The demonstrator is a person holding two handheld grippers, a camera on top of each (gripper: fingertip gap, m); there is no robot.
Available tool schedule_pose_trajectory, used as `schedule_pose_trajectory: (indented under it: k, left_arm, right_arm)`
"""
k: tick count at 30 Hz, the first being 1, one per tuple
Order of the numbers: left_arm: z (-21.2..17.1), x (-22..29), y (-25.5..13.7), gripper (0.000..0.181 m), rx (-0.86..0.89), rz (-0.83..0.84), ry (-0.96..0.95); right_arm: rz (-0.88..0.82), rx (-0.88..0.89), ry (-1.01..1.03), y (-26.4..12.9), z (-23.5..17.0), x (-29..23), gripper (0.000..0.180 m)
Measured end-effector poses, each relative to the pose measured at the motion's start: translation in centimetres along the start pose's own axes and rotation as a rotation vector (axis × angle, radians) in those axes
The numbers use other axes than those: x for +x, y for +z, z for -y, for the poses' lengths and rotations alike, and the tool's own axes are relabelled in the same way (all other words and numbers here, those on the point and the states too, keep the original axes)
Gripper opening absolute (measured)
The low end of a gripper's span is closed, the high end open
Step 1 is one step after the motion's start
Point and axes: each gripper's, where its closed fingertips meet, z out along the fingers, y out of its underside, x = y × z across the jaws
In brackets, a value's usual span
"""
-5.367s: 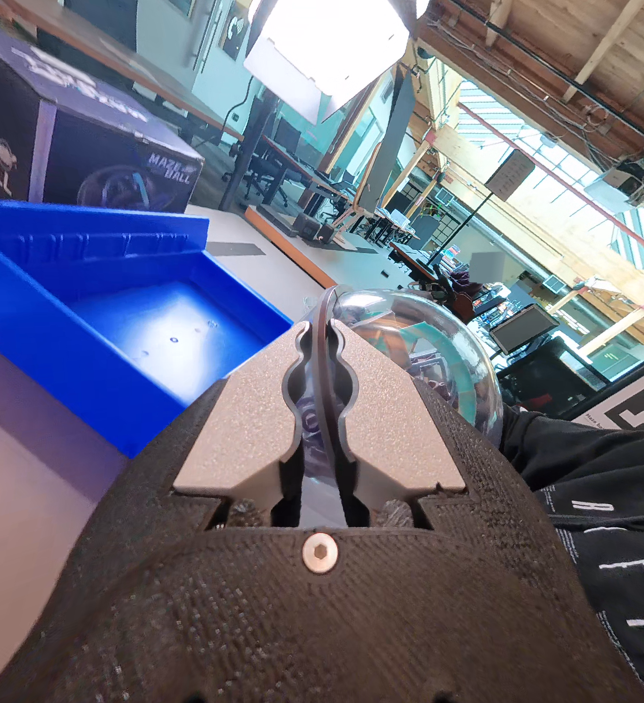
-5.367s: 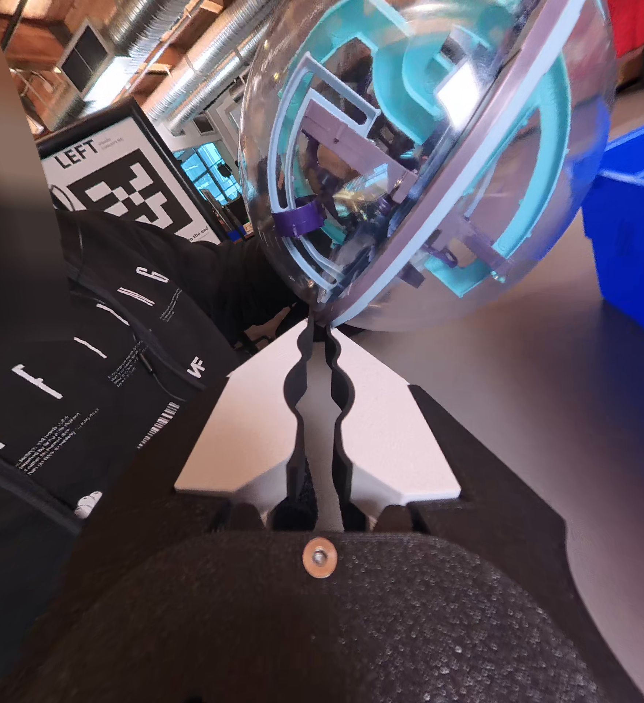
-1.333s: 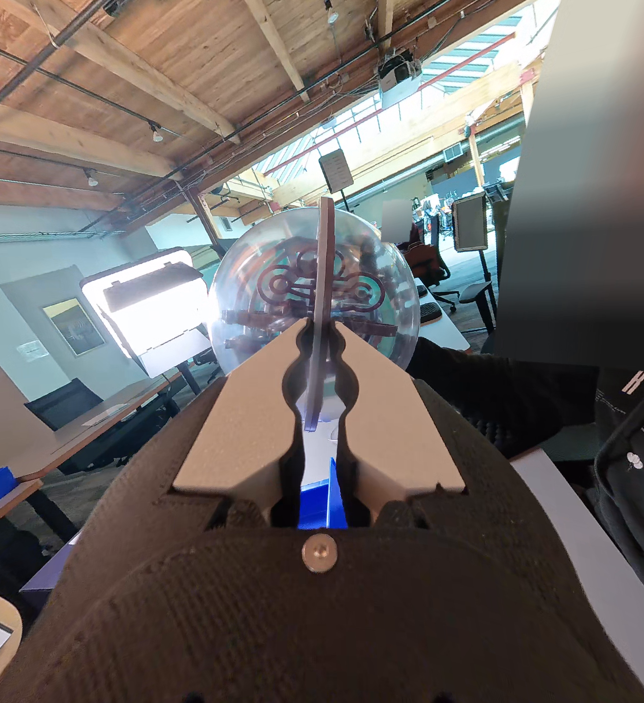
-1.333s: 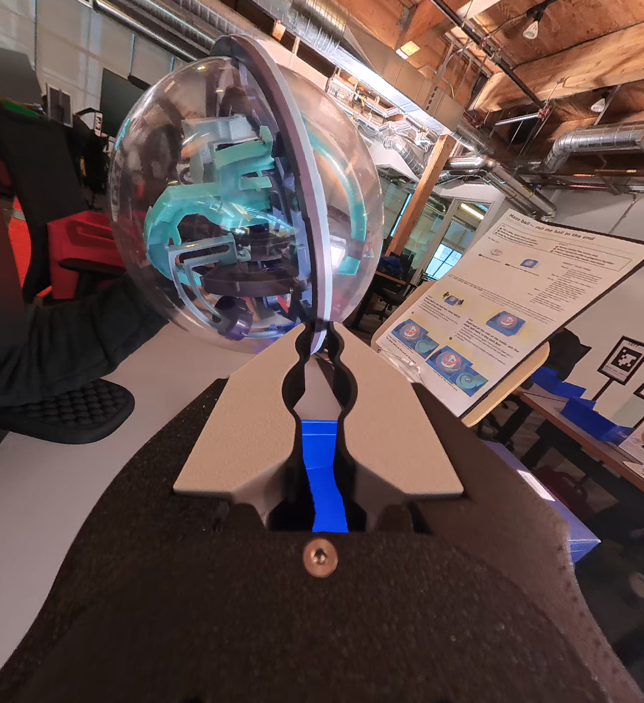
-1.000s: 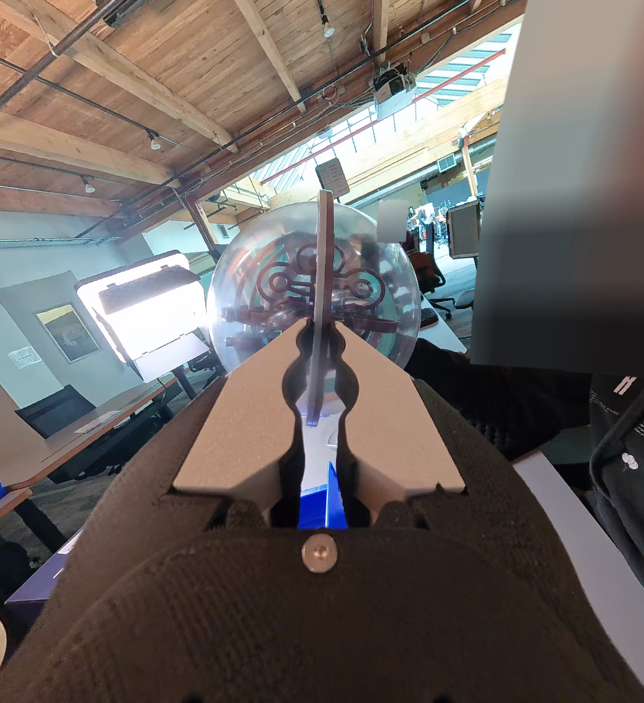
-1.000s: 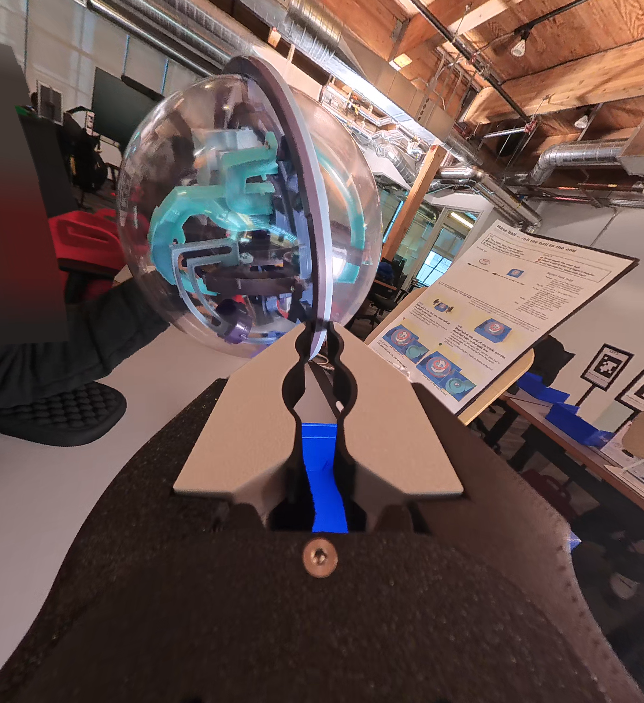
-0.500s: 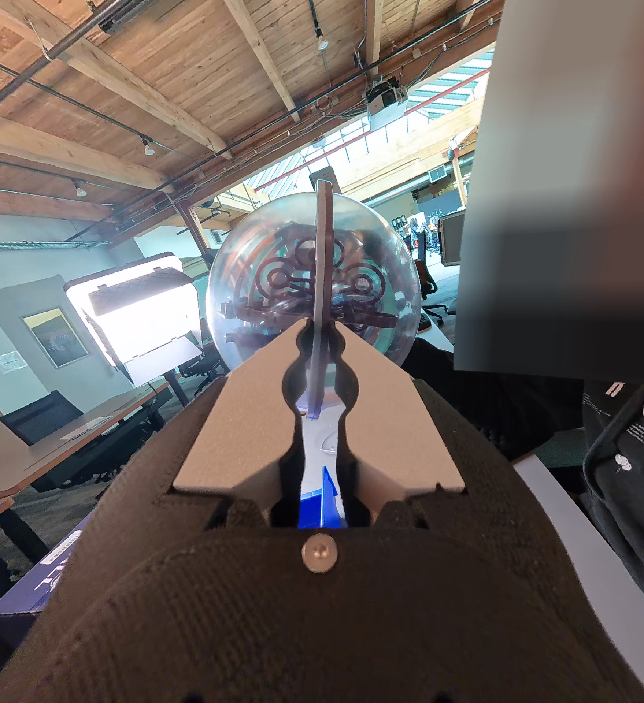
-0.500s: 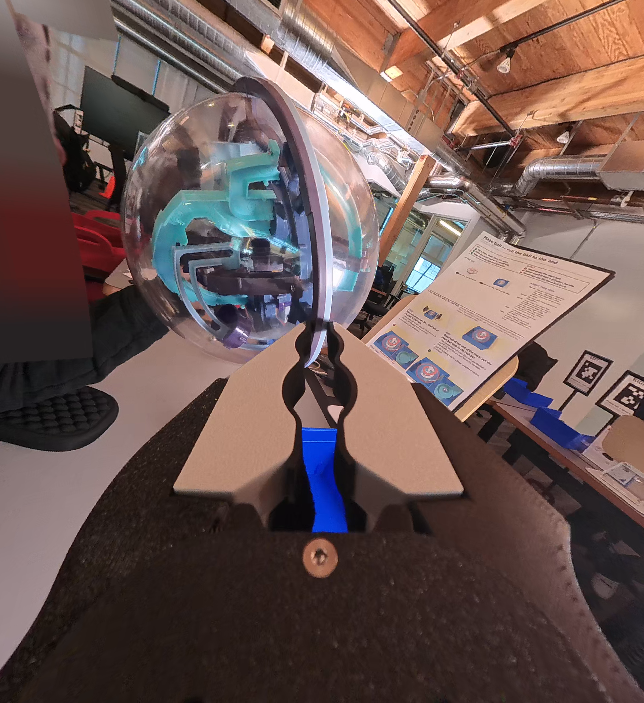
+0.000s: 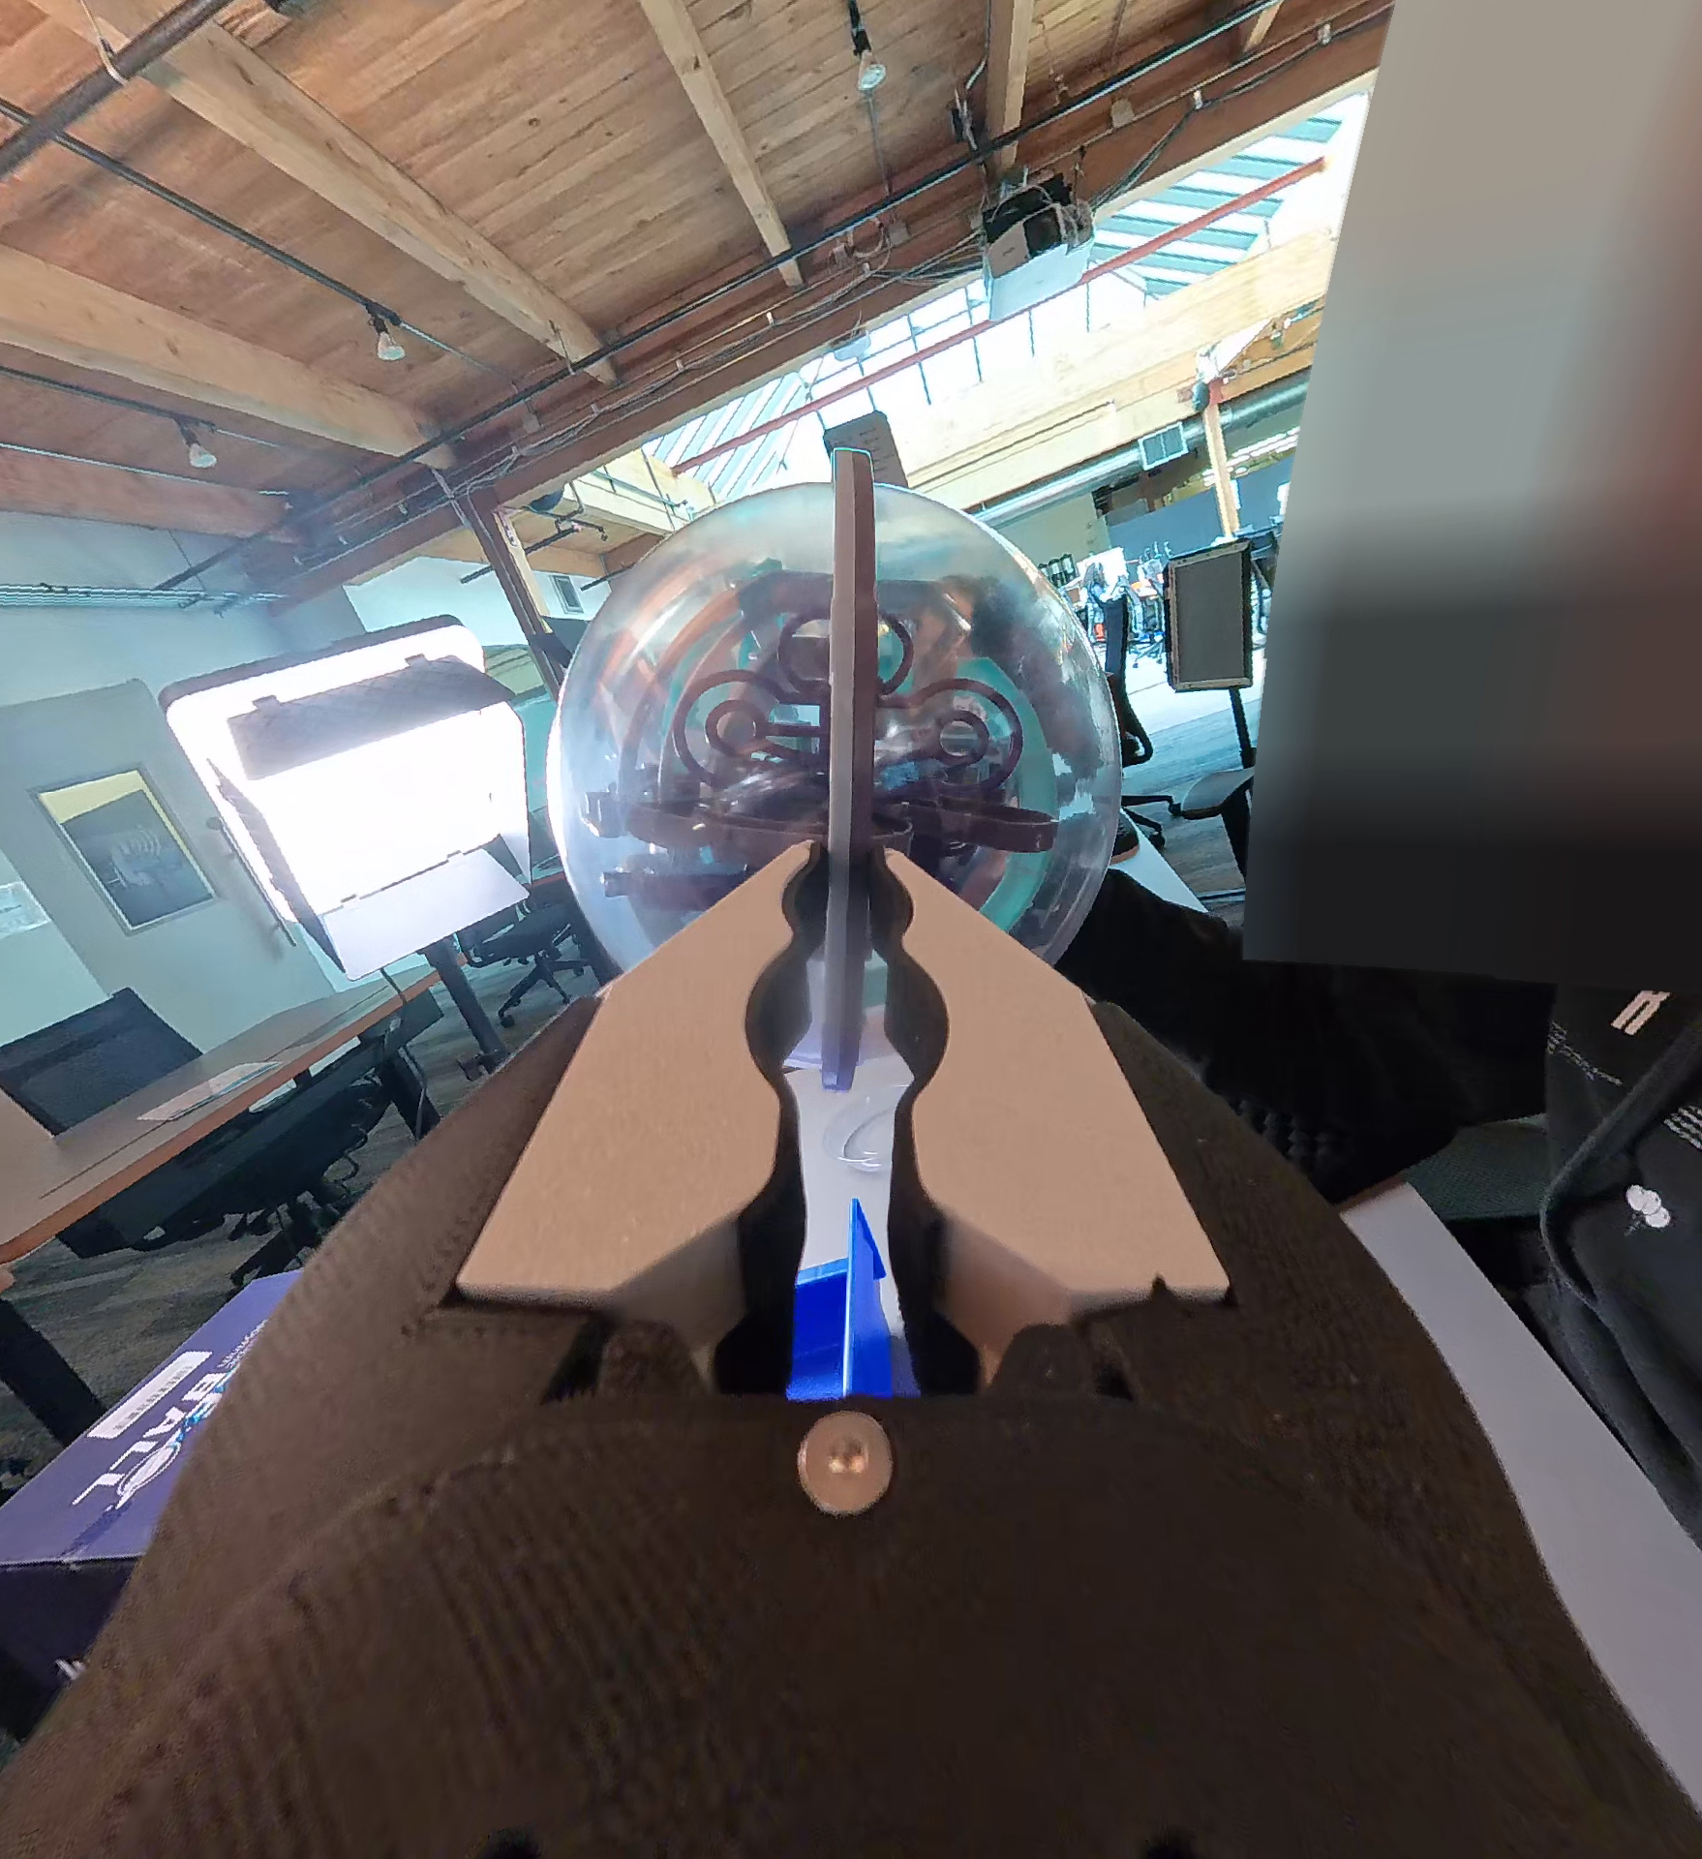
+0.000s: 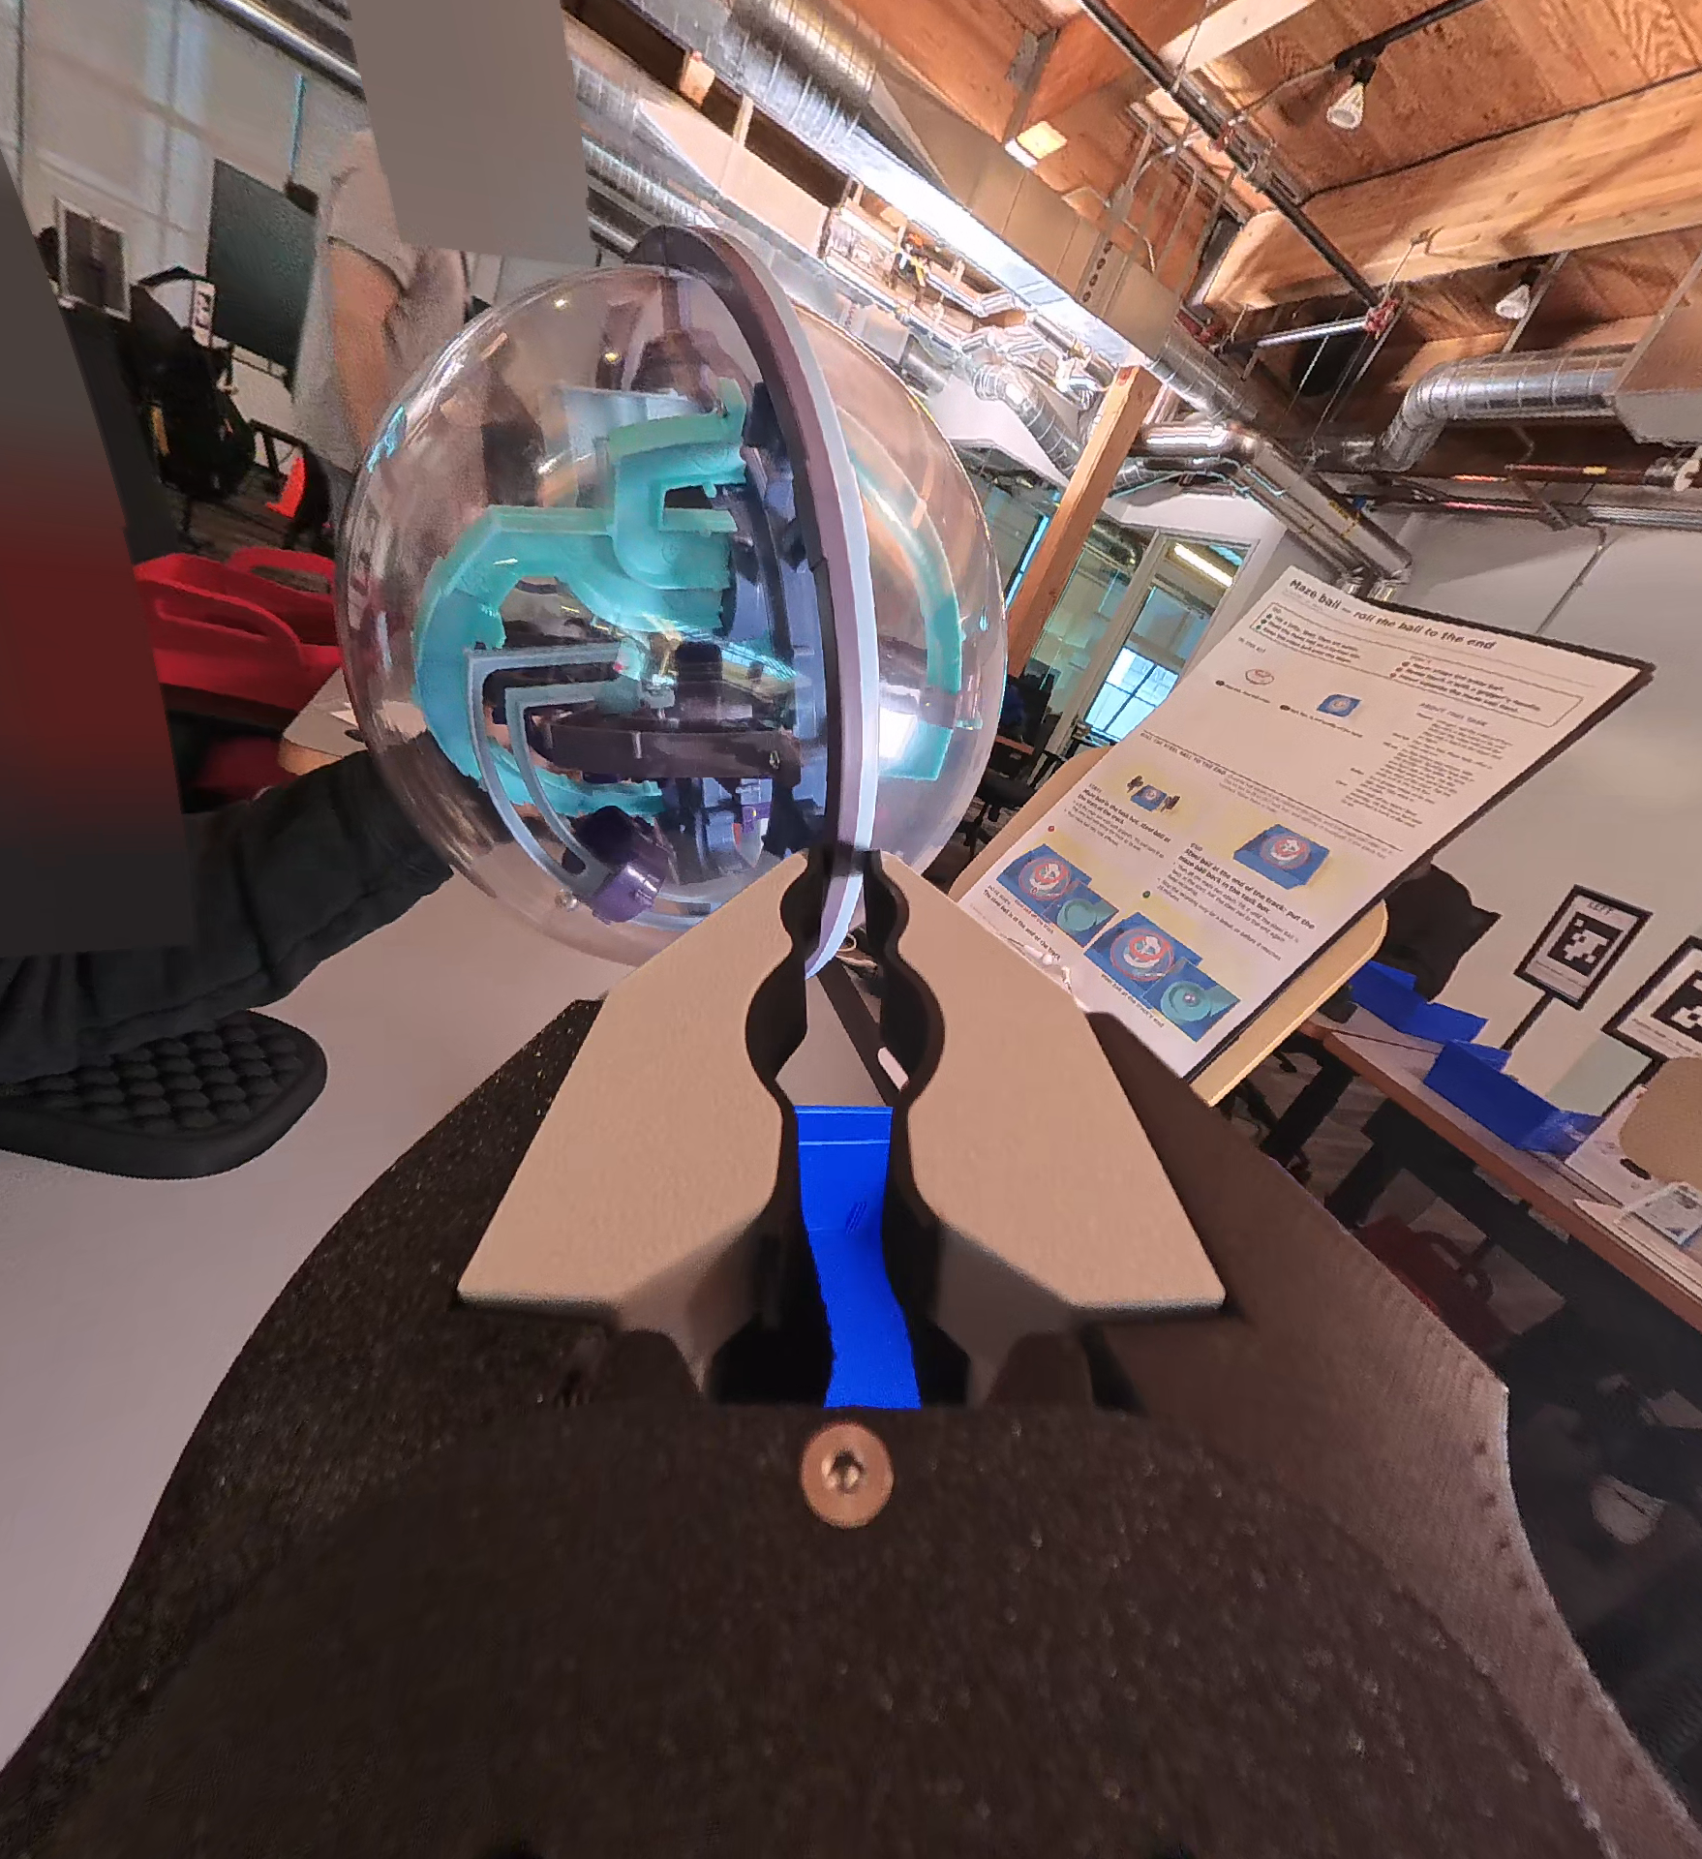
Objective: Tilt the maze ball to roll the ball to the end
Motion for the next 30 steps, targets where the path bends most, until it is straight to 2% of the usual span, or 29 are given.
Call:
schedule_pose_trajectory:
  k: [8,30]
  left_arm:
    - [-0.2,-0.2,-0.2,0.007,-0.003,0.001,-0.014]
    - [-1.3,-2.7,0.0,0.007,-0.025,0.086,-0.323]
  right_arm:
    - [0.005,-0.019,0.01,0.2,-0.6,0.0,0.005]
    - [-0.013,-0.091,0.126,0.3,-2.1,1.0,0.006]
